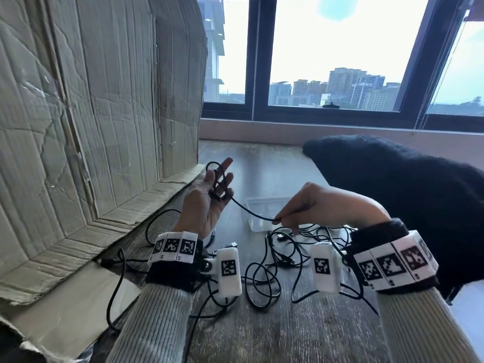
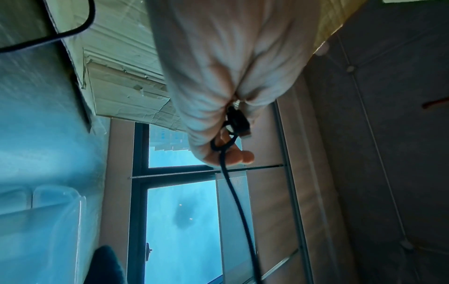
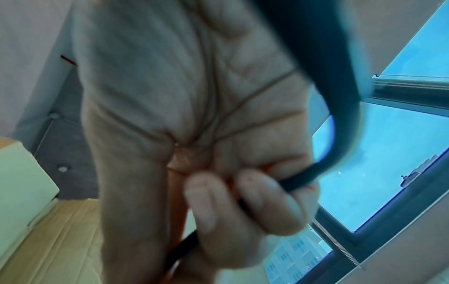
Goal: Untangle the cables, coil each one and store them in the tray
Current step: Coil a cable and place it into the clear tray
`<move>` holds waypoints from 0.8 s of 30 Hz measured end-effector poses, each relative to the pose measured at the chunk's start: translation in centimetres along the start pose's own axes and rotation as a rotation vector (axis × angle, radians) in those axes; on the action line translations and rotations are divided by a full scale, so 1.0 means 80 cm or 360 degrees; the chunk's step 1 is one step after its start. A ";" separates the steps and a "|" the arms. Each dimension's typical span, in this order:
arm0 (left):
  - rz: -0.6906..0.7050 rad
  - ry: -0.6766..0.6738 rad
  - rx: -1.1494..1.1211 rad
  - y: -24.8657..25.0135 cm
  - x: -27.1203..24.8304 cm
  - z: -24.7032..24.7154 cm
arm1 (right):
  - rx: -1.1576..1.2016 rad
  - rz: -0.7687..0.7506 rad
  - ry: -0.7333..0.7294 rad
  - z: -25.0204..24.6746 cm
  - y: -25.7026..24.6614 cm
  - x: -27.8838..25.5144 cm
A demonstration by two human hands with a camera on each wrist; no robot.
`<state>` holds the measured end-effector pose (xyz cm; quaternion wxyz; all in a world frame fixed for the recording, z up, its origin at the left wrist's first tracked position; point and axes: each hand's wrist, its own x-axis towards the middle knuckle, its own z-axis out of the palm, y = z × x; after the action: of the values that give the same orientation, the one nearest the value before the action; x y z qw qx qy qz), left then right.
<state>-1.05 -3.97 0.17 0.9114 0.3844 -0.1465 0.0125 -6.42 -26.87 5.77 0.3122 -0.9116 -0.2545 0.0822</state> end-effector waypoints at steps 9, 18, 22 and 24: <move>-0.0136 -0.0194 0.0695 -0.008 -0.012 0.016 | -0.0242 -0.0106 0.0349 0.022 -0.012 0.023; 0.0008 -0.0125 0.0876 -0.017 -0.016 0.020 | 0.0068 -0.0102 0.0233 -0.008 -0.033 -0.017; 0.0082 -0.0402 0.1202 -0.023 -0.024 0.029 | 0.0106 -0.0171 0.0871 0.000 -0.029 0.004; 0.0114 -0.0544 0.1240 -0.028 -0.026 0.032 | -0.0077 -0.0133 0.0956 0.009 -0.023 0.015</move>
<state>-3.43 -7.12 -0.27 0.6595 0.6913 -0.2931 0.0347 -6.35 -24.65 6.36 0.3548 -0.8910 -0.1898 -0.2102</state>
